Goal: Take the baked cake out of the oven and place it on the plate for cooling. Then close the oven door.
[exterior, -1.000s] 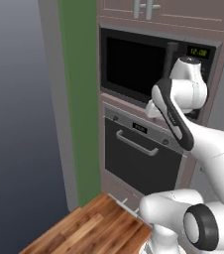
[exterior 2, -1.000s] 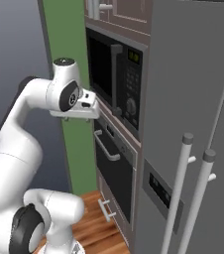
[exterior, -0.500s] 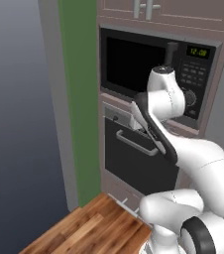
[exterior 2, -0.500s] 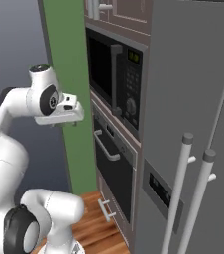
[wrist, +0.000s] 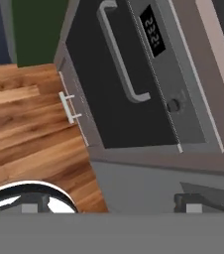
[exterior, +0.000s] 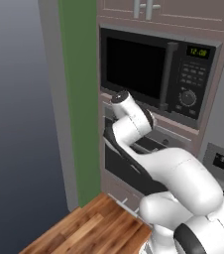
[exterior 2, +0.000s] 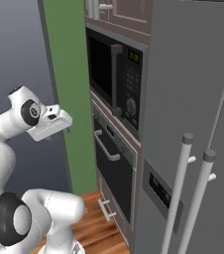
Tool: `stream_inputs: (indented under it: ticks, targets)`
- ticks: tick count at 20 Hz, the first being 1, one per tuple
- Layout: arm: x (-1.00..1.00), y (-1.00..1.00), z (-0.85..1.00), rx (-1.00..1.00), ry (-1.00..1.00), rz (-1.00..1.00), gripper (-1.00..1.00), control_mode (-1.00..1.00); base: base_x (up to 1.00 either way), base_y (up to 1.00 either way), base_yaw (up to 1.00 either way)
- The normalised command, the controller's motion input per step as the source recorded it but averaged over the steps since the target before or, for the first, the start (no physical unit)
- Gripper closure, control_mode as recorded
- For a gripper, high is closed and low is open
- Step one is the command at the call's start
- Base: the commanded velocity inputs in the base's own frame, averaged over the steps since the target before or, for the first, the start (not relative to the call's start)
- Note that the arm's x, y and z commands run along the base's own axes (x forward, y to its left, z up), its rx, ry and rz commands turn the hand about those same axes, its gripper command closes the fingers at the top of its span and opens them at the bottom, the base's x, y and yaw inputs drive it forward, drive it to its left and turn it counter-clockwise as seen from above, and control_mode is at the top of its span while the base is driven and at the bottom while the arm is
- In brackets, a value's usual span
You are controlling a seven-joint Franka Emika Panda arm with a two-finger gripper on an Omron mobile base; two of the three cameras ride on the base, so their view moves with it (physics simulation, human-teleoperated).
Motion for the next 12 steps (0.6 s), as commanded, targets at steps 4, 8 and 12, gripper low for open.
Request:
stream_inputs:
  ticks: [4, 8, 12]
  targets:
    - [0.46, 0.0, -0.64, -0.29, 0.04, 0.0, -1.0, -1.0, 0.0, 0.0, 0.0]
    - [0.54, -0.02, -0.52, -0.18, 0.02, 0.0, -1.0, -1.0, 0.0, 0.0, 0.0]
    - [0.62, -0.21, -0.41, -0.12, 0.04, 0.0, -1.0, -1.0, 0.0, 0.0, 0.0]
